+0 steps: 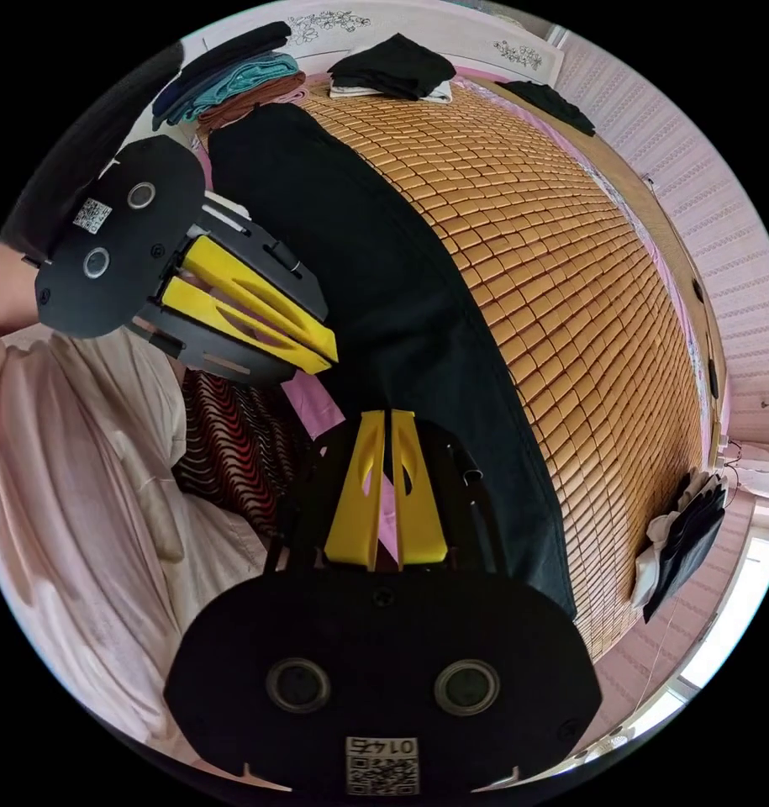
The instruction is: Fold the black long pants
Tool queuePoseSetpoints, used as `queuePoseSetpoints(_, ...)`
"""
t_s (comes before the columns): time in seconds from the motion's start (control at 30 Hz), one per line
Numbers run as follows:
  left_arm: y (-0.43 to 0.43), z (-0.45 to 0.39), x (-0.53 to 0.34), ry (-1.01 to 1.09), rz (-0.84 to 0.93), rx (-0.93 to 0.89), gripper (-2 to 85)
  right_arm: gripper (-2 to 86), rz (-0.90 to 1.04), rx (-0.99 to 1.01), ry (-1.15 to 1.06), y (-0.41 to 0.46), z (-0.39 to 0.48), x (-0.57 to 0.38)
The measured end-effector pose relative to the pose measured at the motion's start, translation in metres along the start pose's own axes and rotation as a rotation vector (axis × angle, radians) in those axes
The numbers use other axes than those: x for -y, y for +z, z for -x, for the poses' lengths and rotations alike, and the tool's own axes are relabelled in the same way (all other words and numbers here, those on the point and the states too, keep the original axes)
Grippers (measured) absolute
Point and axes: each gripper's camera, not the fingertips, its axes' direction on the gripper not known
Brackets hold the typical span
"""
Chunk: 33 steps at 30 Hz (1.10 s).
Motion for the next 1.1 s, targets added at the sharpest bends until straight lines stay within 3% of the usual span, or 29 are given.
queuePoseSetpoints(0.33, 0.032, -0.003, -0.004, -0.036, 0.096, -0.069, -0.5, 1.6, 0.086, 0.083, 0.029, 0.008, -0.016, 0.047)
queuePoseSetpoints(0.53, 0.0, -0.008, -0.012, -0.005, 0.033, -0.091, 0.1, -0.5, 0.049, 0.048, 0.075, -0.016, -0.048, 0.048)
queuePoseSetpoints(0.7, 0.008, -0.002, 0.0, -0.036, 0.027, -0.062, -0.7, -0.4, 0.043, 0.063, 0.024, -0.016, -0.071, 0.121)
queuePoseSetpoints(0.83, 0.024, 0.002, 0.004, -0.05, 0.084, -0.041, -1.0, -0.4, 0.221, 0.013, -0.078, 0.027, -0.067, 0.181)
queuePoseSetpoints(1.1, 0.013, 0.001, 0.001, -0.015, 0.077, -0.017, -1.0, -0.5, 0.361, 0.064, -0.125, 0.039, -0.09, 0.206)
